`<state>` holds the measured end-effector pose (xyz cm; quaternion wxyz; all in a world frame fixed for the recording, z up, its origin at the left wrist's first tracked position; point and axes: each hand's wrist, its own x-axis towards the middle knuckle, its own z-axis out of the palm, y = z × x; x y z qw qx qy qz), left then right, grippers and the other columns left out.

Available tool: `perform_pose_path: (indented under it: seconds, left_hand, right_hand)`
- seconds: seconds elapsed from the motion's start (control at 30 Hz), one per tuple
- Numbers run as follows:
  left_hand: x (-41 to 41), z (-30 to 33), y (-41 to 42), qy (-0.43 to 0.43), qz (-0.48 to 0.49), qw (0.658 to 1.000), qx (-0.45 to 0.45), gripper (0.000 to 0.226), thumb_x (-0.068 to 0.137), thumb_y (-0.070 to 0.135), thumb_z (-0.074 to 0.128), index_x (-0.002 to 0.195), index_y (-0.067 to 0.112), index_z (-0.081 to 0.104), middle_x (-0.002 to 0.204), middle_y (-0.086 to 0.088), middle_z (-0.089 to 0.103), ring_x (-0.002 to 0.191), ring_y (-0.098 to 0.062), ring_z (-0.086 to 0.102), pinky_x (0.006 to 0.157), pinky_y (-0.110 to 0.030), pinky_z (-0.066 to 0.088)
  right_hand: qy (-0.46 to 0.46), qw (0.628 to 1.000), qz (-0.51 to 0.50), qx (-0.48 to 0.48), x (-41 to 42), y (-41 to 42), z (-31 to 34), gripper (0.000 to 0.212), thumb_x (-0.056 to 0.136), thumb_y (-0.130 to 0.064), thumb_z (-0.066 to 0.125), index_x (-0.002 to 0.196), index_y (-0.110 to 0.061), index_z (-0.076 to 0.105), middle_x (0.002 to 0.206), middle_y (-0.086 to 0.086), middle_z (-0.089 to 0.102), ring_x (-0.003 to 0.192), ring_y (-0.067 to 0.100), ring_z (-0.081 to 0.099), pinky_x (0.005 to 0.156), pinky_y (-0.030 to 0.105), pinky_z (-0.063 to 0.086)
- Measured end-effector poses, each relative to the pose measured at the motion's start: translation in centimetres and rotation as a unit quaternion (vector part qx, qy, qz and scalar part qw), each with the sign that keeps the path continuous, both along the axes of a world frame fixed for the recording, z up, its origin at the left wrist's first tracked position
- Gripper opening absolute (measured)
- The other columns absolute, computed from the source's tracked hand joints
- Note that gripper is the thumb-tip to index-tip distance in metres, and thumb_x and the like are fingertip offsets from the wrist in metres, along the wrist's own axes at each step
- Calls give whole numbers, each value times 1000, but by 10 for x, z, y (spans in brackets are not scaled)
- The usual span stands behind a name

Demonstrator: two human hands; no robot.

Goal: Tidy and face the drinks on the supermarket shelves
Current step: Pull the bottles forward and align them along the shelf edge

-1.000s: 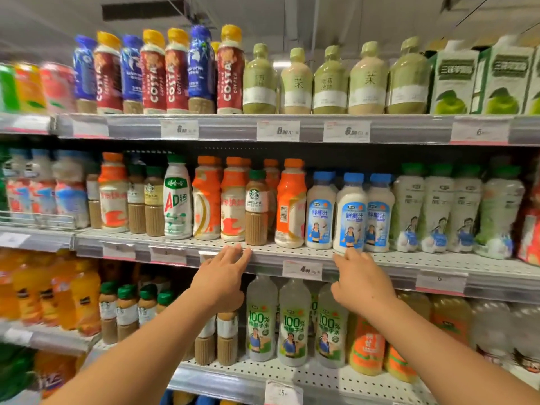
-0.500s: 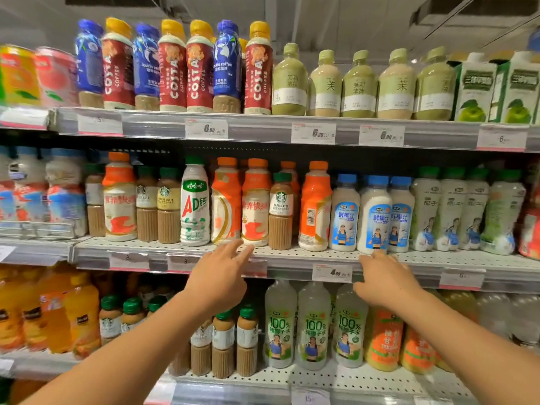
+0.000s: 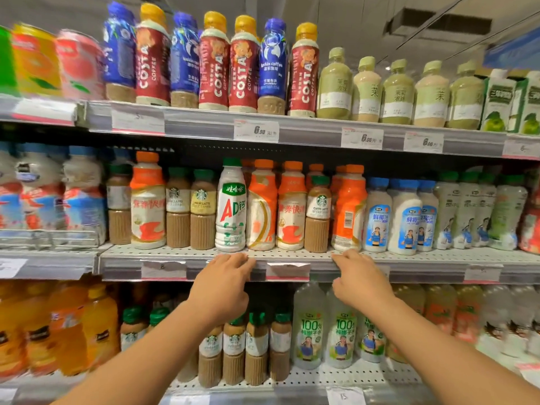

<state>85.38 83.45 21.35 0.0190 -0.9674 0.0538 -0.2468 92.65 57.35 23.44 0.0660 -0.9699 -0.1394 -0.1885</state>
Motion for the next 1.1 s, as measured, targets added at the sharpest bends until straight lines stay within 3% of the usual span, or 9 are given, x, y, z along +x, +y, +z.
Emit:
perform_pose_path:
  seconds: [0.2,0.37,0.47,0.53,0.7,0.8,0.9,1.03,1.1]
  left_hand:
    - [0,-2,0,6,-3,1000,-8,75,78,23,51,150,24,28,151,2,34,134,-22,31,109,-34,33]
    - [1,-1,0,-7,3,1000,-10,70,77,21,53,145,25,35,141,3,43,124,-21,39,100,-34,41]
    - [3,-1,0,-9,10,1000,-20,69,76,21,52,143,28,37,136,6,44,120,-19,40,93,-32,43]
    - [2,-3,0,-11,14,1000,-12,73,77,22,52,146,28,33,142,5,40,125,-19,37,98,-31,40]
    - [-15,1,7,24,-8,1000,11,77,85,24,52,153,26,17,157,3,23,140,-21,24,114,-33,24]
    - [-30,17,26,-50,-25,998,-25,64,90,24,52,150,25,29,151,3,37,136,-19,35,112,-33,31]
    - [-38,47,63,-135,23,987,-78,65,91,25,57,150,21,30,153,2,35,139,-16,33,112,-31,28]
    - [-37,94,126,-188,78,974,-96,69,91,26,58,151,14,26,157,-5,25,144,-22,25,115,-37,25]
    - [-33,112,151,-198,84,974,-77,72,90,26,58,151,10,24,157,-9,25,143,-26,24,116,-36,23]
  right_hand:
    - [-28,999,-5,-35,8,2,-2,57,88,-31,48,143,-23,40,135,-4,45,125,20,39,103,35,38]
    - [-54,997,40,-47,15,12,16,23,84,-32,47,101,-22,59,104,-4,57,90,17,52,79,32,50]
    - [-43,989,140,7,14,33,17,42,88,-32,49,129,-27,55,121,-4,56,106,19,55,77,32,50]
    - [-52,980,186,41,8,48,12,47,89,-32,50,136,-27,50,126,-7,54,114,17,52,80,31,47]
    - [-77,981,177,-13,0,60,-5,24,88,-31,46,106,-20,59,96,-8,42,104,16,48,77,29,42]
    - [-70,985,156,-21,-4,67,-2,22,86,-33,48,100,-20,58,93,-7,42,97,15,47,76,28,45]
    - [-66,990,117,-28,-10,81,8,20,86,-38,48,89,-20,55,93,-4,48,91,18,52,73,31,48]
    - [-56,992,115,11,-19,115,12,35,89,-31,51,121,-17,56,118,2,56,108,22,55,88,36,48]
    - [-40,990,129,27,-26,136,8,23,87,-28,50,108,-21,57,111,0,54,104,21,55,84,36,49]
